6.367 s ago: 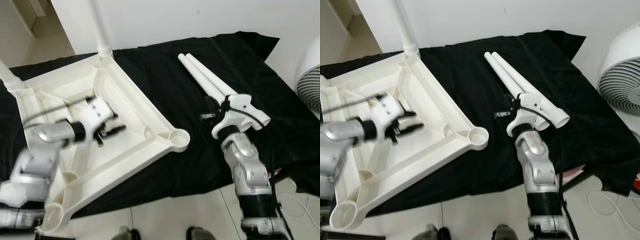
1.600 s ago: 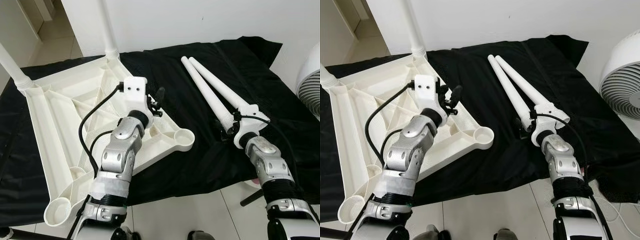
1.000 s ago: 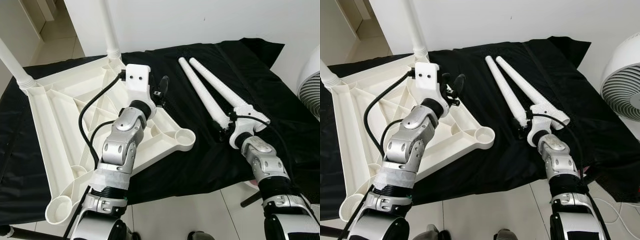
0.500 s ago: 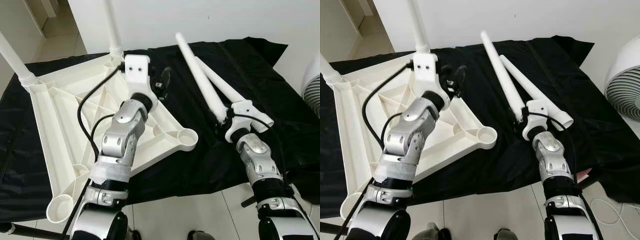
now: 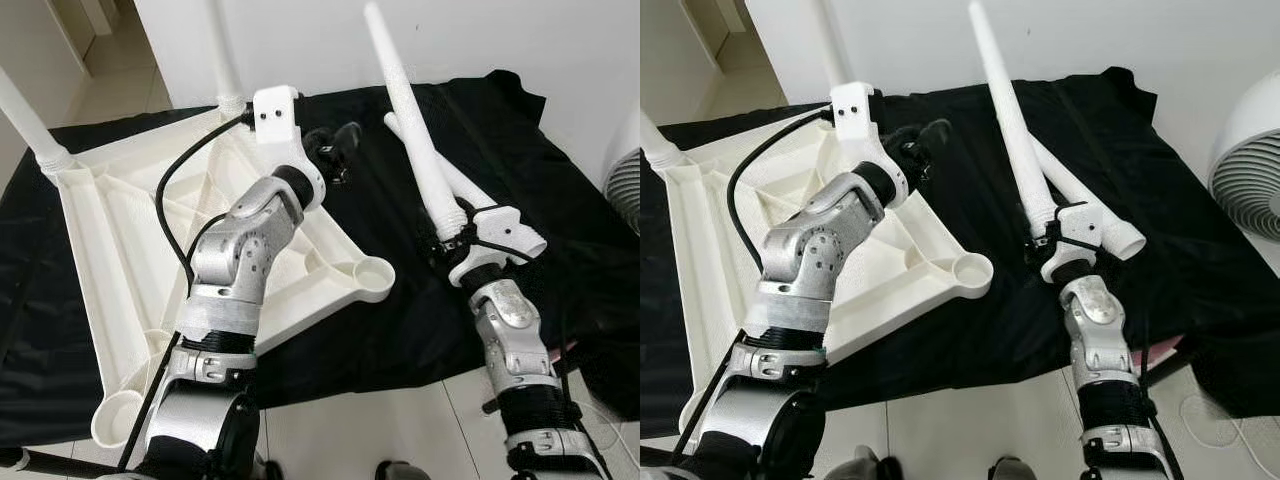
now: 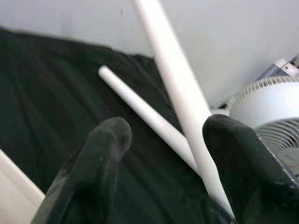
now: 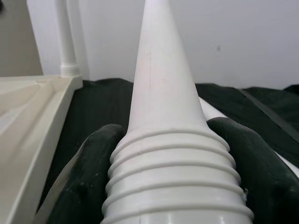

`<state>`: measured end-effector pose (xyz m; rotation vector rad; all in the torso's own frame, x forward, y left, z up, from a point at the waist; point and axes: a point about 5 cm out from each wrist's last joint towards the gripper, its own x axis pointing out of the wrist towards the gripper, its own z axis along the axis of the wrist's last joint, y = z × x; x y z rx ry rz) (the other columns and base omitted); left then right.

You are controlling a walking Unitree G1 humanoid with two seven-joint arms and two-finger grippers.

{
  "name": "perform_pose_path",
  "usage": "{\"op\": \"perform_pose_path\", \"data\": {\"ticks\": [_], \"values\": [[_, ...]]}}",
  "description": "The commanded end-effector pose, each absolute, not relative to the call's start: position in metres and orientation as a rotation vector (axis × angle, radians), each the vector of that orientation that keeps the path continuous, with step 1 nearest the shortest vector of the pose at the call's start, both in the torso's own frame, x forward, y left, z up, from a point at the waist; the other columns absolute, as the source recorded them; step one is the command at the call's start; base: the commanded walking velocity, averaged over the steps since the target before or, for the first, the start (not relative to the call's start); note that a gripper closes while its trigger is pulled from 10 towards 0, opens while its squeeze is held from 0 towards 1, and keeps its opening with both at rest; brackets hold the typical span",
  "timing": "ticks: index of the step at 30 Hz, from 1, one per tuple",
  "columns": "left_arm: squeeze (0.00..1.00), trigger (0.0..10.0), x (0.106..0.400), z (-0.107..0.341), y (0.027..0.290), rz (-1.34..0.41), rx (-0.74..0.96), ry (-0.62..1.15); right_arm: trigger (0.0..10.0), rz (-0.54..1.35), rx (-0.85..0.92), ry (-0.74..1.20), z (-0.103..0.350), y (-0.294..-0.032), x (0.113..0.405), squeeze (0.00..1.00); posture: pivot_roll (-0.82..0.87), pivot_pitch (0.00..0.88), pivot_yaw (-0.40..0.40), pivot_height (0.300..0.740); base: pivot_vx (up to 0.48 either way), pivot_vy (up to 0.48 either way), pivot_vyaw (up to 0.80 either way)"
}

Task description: Building children table

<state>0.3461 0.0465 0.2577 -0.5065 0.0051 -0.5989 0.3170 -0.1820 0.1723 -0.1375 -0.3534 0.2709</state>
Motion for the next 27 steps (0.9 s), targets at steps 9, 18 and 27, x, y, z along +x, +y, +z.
{"op": "perform_pose_path", "data": {"ticks": [9,18,27], "values": [[1.0,10.0,0.342,0.265,0.036,-0.919,-0.521,0.072,10.0,0.382,-0.179,-0.429,0.184,-0.156,0.31,0.0,-0.17,0.094,0.129,0.74,0.0,0.0,0.0],[0.0,10.0,0.34,0.269,0.028,-0.989,-0.557,0.172,10.0,0.508,-0.207,-0.436,0.187,-0.137,0.306,0.0,-0.17,0.098,0.133,0.74,0.0,0.0,0.0],[0.0,10.0,0.346,0.277,0.028,-1.007,-0.6,0.203,10.0,0.57,-0.241,-0.434,0.184,-0.127,0.3,0.0,-0.17,0.101,0.141,0.74,0.0,0.0,0.0]]}}
